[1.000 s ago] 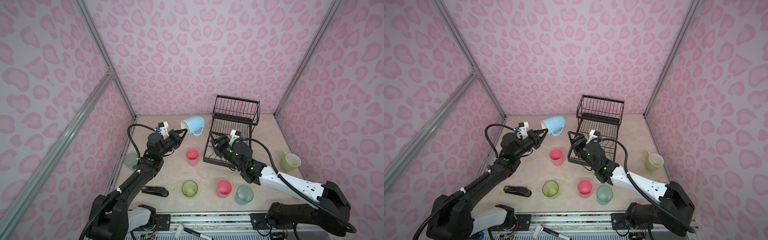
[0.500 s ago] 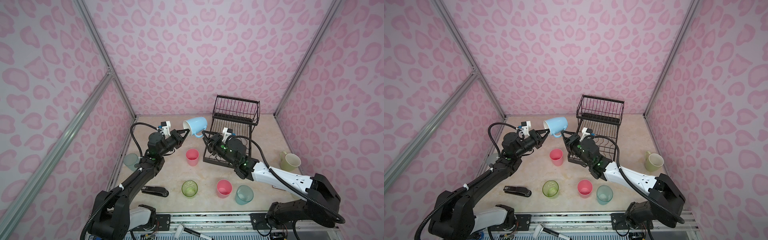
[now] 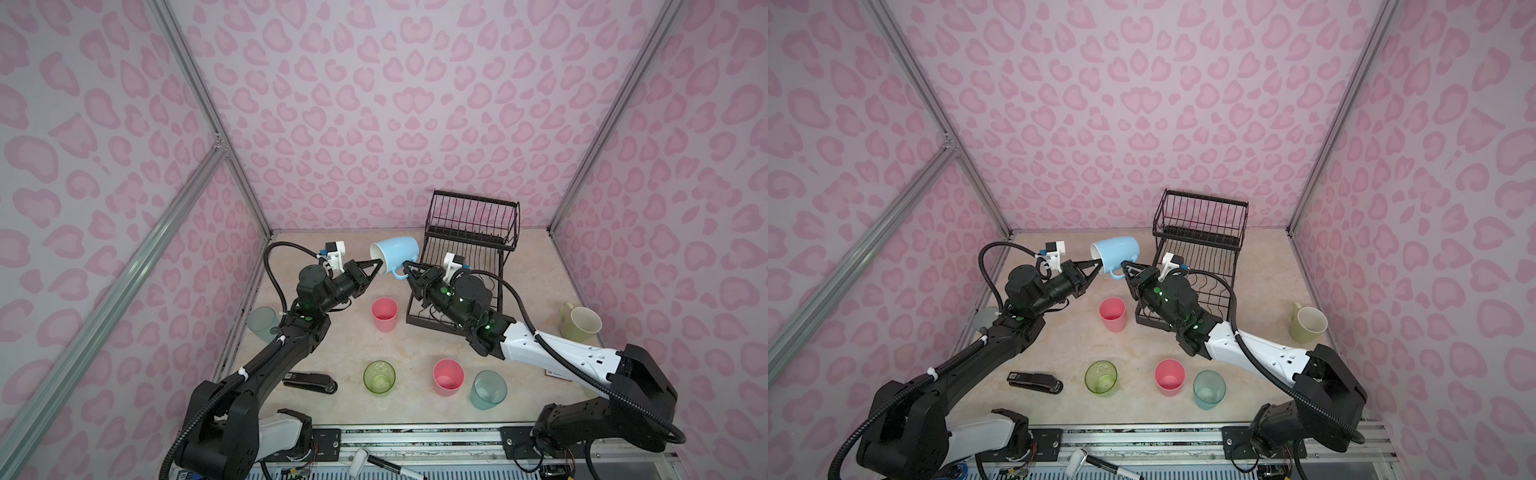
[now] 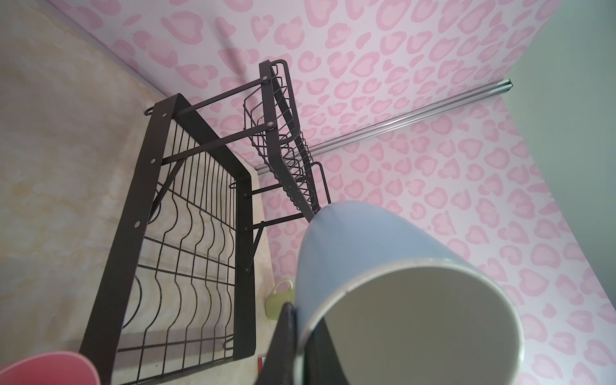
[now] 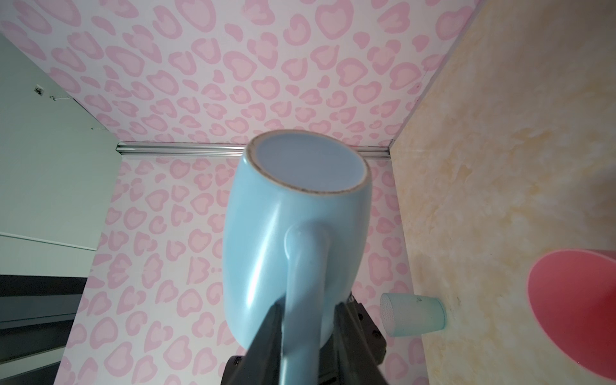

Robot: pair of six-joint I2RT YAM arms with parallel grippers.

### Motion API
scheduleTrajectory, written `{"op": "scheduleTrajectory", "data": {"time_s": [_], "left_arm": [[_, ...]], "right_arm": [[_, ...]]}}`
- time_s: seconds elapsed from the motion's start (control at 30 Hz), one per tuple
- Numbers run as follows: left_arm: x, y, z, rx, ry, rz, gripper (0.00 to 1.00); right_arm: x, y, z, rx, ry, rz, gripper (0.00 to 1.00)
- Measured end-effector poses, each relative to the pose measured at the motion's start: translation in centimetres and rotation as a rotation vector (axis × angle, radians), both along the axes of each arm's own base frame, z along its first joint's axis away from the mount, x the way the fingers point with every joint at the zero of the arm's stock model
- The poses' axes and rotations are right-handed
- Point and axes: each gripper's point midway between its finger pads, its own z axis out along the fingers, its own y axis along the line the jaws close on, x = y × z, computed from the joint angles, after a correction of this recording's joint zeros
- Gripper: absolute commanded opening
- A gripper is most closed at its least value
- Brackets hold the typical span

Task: Load cups into a dish rack
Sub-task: Place the cup upside down at the dish rack.

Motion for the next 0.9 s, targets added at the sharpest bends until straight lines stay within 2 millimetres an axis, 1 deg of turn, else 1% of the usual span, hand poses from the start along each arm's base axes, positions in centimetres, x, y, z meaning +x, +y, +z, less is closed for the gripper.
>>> {"op": "scheduleTrajectory", "data": {"time_s": [0.2,0.37,0.43,0.77,0.9], "left_arm": [[-0.2,-0.3,0.0,0.014,-0.017,-0.005,0.04],[-0.5,-0.6,0.1,0.025,-0.053,-0.019,0.04],[-0.5,-0.6,0.1,0.025,-0.056,-0.017,0.05],[-0.5,-0.7,-0.1,0.025,-0.055,-0.020,0.17],[-0.7,-0.8,0.0,0.026,-0.058,-0.031,0.27]], "right_arm": [[-0.1,-0.5,0.1,0.014,0.001,-0.010,0.15],[-0.3,-1.1,0.3,0.029,0.008,-0.023,0.03],[-0.3,-1.1,0.3,0.028,0.008,-0.023,0.00],[-0.1,-1.3,0.2,-0.002,-0.015,-0.036,0.00],[0.2,-1.7,0.1,-0.018,-0.027,-0.064,0.00]]}}
